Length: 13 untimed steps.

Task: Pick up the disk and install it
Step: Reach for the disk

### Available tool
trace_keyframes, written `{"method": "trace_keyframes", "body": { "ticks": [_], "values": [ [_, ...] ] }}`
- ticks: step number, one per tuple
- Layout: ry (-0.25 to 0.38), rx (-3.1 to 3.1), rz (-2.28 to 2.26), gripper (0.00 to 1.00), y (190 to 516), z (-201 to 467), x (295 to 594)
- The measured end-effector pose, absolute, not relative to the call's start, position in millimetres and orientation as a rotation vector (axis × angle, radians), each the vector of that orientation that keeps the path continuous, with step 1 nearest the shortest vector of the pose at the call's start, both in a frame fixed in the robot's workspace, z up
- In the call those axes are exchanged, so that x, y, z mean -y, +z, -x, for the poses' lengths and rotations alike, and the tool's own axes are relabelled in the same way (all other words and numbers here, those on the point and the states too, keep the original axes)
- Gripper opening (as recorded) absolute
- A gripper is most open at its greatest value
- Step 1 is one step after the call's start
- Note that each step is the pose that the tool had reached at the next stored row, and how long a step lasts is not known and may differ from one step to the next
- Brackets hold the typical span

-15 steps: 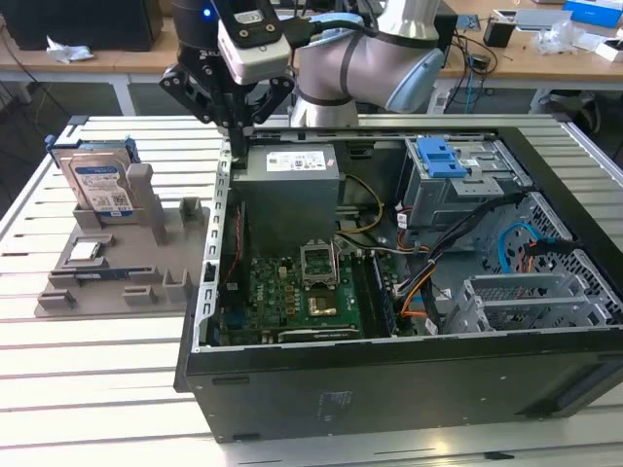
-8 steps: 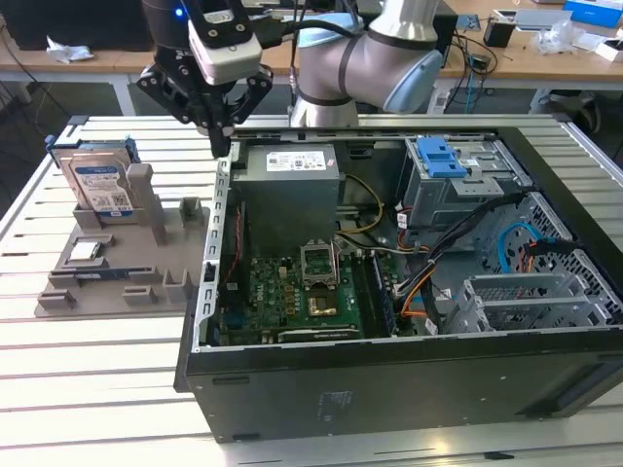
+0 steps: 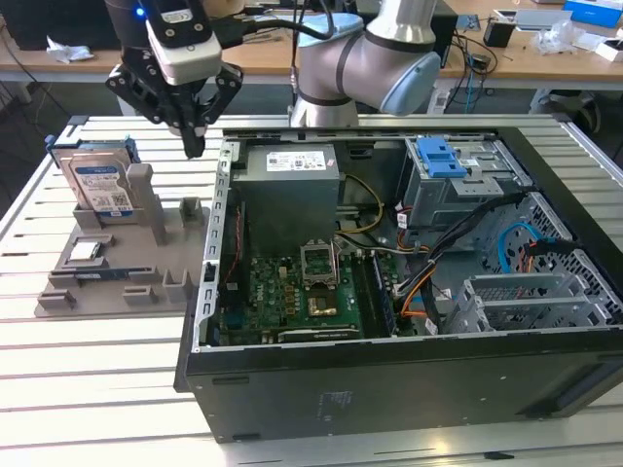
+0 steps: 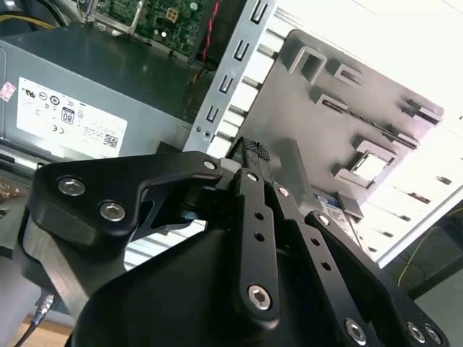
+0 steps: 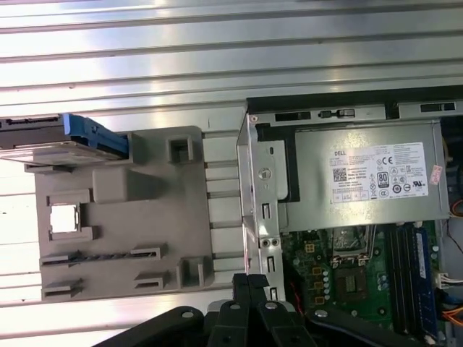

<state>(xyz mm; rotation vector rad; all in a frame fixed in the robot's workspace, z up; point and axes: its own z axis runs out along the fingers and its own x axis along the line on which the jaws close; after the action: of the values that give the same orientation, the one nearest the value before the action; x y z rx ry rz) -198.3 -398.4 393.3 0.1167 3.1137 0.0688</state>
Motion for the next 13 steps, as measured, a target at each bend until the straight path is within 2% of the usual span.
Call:
{"method": "trace_keyframes", "body": {
  "ticks": [13],
  "values": [
    [0.069, -3.114, -0.117, 0.10, 393.2, 232.7, 397.9]
  ]
}}
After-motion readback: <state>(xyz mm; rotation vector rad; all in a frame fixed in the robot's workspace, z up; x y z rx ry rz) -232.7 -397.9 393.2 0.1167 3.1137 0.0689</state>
